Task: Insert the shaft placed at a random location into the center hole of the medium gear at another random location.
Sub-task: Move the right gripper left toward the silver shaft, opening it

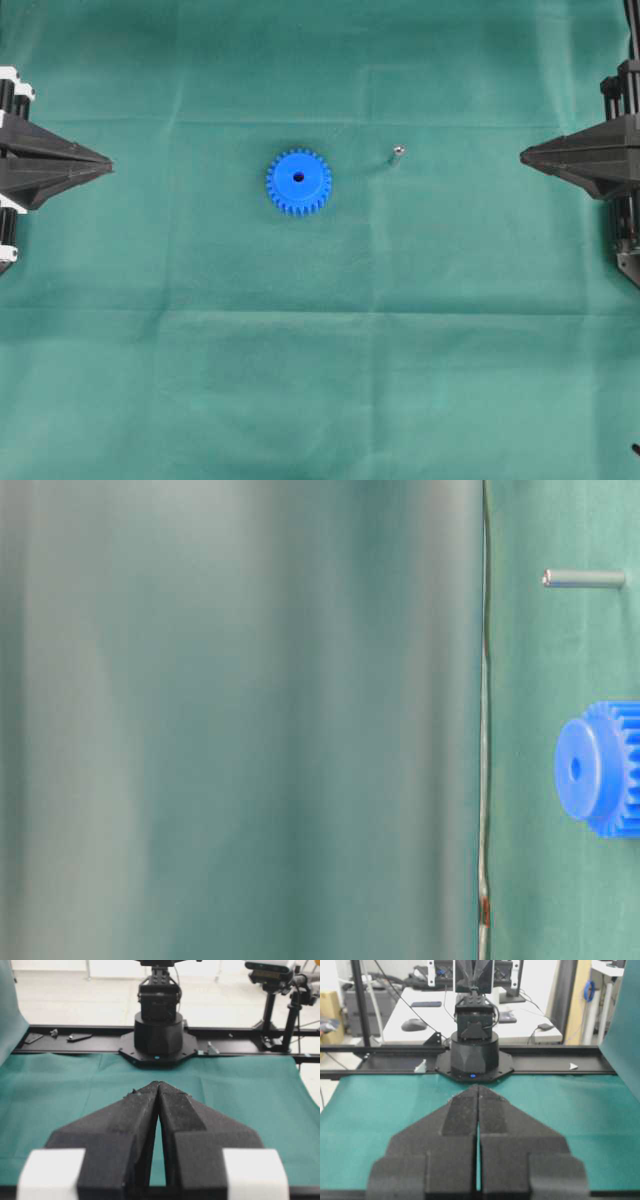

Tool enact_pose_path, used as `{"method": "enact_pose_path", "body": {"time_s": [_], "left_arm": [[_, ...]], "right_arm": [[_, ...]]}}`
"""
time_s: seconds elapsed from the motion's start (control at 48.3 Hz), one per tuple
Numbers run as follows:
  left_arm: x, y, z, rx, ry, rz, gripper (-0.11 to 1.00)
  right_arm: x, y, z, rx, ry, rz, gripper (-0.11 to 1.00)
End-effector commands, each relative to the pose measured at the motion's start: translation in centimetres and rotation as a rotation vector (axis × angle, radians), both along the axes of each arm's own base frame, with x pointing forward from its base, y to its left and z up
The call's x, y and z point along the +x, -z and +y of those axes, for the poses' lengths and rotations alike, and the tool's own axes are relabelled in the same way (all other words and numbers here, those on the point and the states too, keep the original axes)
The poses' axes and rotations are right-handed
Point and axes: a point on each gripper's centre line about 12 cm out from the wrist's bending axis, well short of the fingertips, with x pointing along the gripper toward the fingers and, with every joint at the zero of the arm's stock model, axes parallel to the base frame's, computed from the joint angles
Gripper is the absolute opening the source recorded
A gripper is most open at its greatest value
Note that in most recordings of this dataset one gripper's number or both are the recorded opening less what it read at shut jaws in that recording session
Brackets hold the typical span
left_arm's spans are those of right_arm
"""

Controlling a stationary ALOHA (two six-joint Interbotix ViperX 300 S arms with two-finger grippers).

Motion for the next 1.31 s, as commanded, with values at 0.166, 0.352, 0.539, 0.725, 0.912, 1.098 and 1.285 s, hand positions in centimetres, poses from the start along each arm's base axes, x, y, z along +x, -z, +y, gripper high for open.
{"method": "enact_pose_path", "body": {"time_s": [0.166, 0.352, 0.539, 0.725, 0.912, 1.098, 1.285], "left_arm": [[0.2, -1.5, -0.4, 0.000, 0.020, -0.026, 0.00], [0.1, -1.5, -0.4, 0.003, 0.020, -0.023, 0.00], [0.1, -1.5, -0.3, 0.003, 0.018, -0.025, 0.00], [0.1, -1.5, -0.3, 0.003, 0.018, -0.026, 0.00], [0.1, -1.5, -0.3, 0.003, 0.018, -0.023, 0.00], [0.1, -1.4, -0.3, 0.003, 0.018, -0.018, 0.00], [0.1, -1.3, -0.3, 0.003, 0.017, -0.012, 0.00]], "right_arm": [[0.7, -0.3, -0.2, 0.004, 0.008, 0.054, 0.01], [1.0, 0.2, -0.7, 0.008, 0.033, 0.084, 0.01], [2.1, 1.9, -1.5, 0.016, 0.069, 0.141, 0.01], [3.9, 4.5, -2.9, 0.038, 0.121, 0.225, 0.28], [6.1, 8.0, -4.2, 0.054, 0.165, 0.310, 0.82], [7.9, 11.6, -5.4, 0.064, 0.200, 0.363, 0.81], [9.2, 14.7, -6.5, 0.083, 0.232, 0.435, 0.82]]}}
